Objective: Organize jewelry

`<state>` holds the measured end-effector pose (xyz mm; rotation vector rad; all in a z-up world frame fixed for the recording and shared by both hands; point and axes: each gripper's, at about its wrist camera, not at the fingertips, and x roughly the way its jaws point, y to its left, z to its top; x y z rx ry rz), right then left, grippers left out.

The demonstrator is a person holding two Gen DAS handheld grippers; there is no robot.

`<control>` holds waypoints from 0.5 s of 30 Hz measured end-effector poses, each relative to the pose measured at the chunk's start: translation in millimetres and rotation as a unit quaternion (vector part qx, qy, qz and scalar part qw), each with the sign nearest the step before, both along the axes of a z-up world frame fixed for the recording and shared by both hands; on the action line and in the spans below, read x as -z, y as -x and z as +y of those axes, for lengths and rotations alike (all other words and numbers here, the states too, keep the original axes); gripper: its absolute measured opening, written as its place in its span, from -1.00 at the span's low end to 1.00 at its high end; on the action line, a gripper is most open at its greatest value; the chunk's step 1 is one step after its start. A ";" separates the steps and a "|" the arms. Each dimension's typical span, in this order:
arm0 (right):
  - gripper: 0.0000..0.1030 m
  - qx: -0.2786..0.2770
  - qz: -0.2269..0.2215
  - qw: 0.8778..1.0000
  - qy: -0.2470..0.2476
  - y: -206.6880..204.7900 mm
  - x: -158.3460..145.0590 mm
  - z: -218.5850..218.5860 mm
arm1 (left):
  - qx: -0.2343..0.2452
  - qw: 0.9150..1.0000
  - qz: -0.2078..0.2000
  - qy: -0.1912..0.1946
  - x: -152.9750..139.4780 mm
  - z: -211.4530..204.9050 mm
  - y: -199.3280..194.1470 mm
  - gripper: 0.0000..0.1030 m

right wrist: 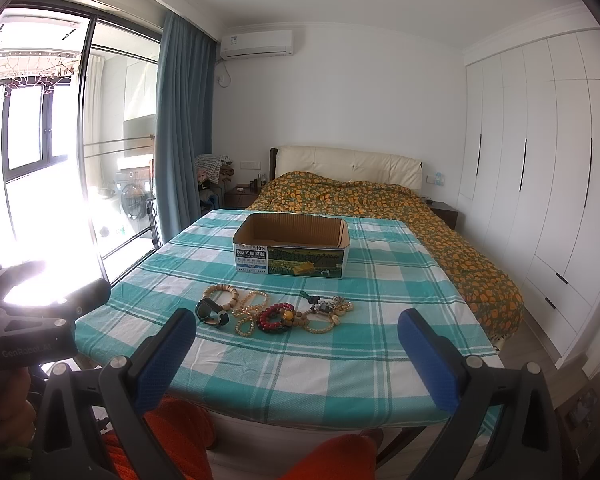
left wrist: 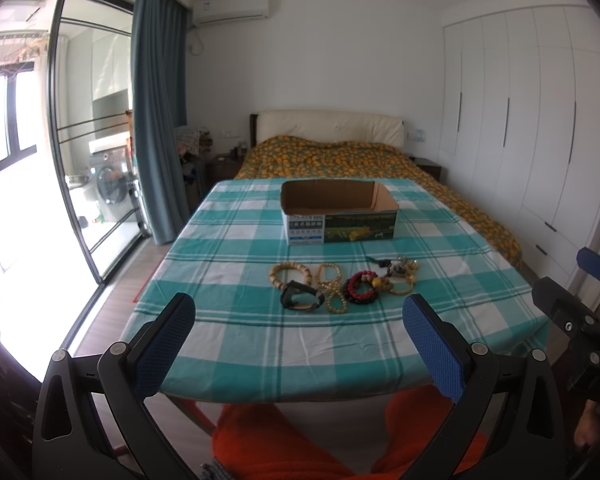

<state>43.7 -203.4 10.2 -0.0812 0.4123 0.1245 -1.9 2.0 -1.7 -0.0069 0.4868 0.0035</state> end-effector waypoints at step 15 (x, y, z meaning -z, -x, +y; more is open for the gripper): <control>0.99 0.002 -0.002 1.000 0.000 0.2 -1.3 1.4 | 0.000 1.000 0.000 0.000 -0.3 0.5 -0.7 0.99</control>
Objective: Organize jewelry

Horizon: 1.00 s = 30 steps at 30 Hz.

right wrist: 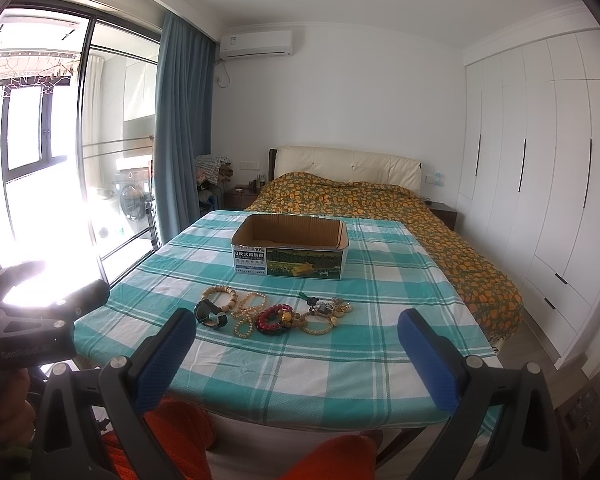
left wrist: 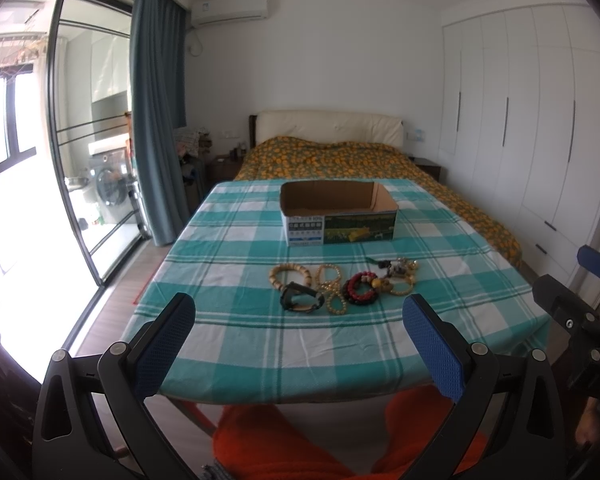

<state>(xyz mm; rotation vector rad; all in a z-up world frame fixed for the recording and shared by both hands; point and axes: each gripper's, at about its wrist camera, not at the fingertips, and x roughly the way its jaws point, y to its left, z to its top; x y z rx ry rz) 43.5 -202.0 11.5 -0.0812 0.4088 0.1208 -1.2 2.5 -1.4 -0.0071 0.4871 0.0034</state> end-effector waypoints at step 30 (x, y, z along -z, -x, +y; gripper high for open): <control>0.99 -0.001 0.001 1.000 0.000 0.4 -3.8 -2.3 | -0.001 1.000 0.003 0.000 -1.4 2.5 -1.9 0.99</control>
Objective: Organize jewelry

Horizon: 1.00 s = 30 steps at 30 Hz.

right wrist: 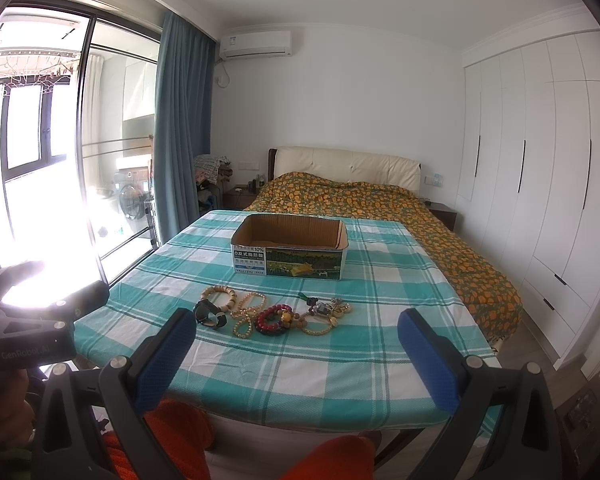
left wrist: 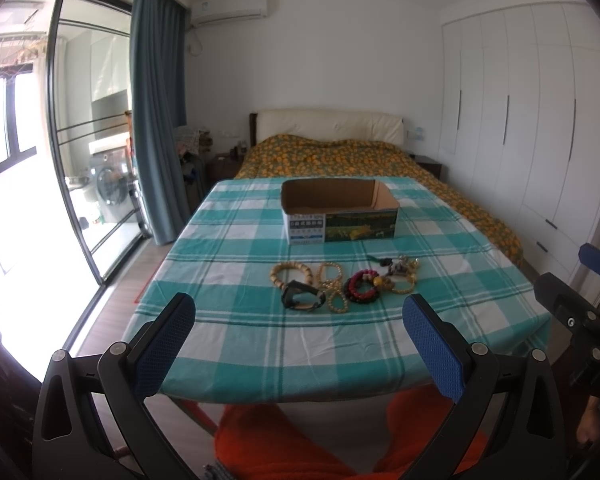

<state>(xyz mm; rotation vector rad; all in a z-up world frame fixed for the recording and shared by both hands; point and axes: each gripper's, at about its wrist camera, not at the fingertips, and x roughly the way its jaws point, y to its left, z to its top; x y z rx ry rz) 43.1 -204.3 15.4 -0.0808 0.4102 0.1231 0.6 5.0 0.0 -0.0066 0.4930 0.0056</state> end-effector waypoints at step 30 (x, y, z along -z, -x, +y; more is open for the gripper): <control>0.99 0.000 0.011 1.000 -0.006 -2.3 10.5 3.2 | -0.024 1.000 0.007 0.013 6.2 16.9 -0.6 0.99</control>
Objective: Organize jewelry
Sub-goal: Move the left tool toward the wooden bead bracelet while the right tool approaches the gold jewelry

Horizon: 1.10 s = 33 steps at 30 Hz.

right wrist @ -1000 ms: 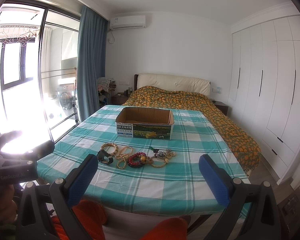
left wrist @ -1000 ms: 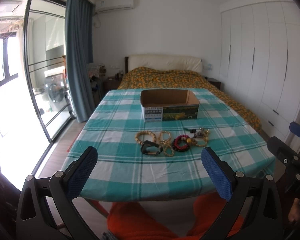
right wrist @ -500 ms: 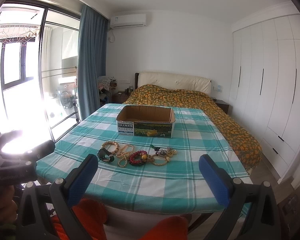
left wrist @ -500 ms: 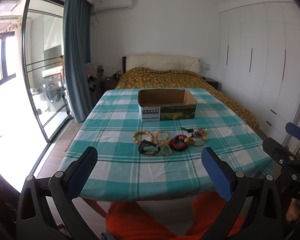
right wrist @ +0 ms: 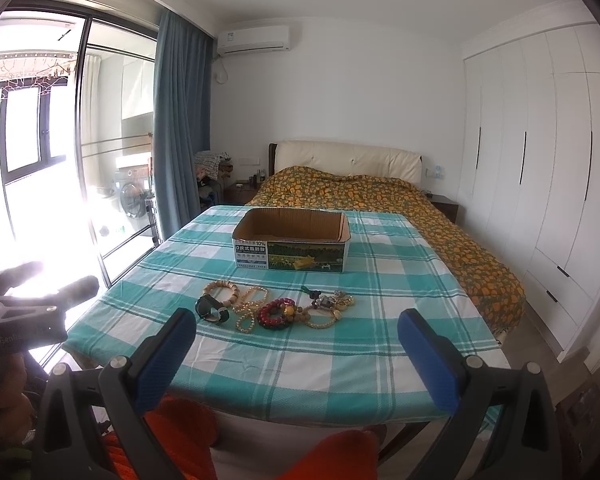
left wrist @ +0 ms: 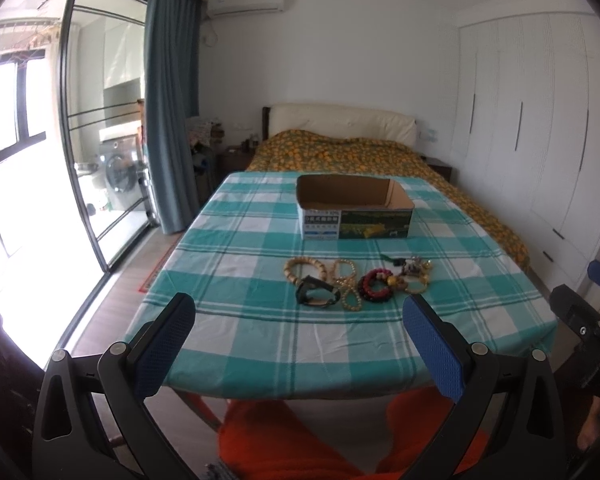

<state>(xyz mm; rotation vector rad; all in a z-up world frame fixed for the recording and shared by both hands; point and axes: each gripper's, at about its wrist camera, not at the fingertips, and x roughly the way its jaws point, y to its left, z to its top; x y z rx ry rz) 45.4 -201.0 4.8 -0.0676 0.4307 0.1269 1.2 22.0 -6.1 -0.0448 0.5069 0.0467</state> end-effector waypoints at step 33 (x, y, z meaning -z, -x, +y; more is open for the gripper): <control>0.99 0.032 0.039 0.999 -0.017 -59.8 9.3 -24.5 | 0.013 0.998 0.068 0.010 19.9 2.8 -59.5 1.00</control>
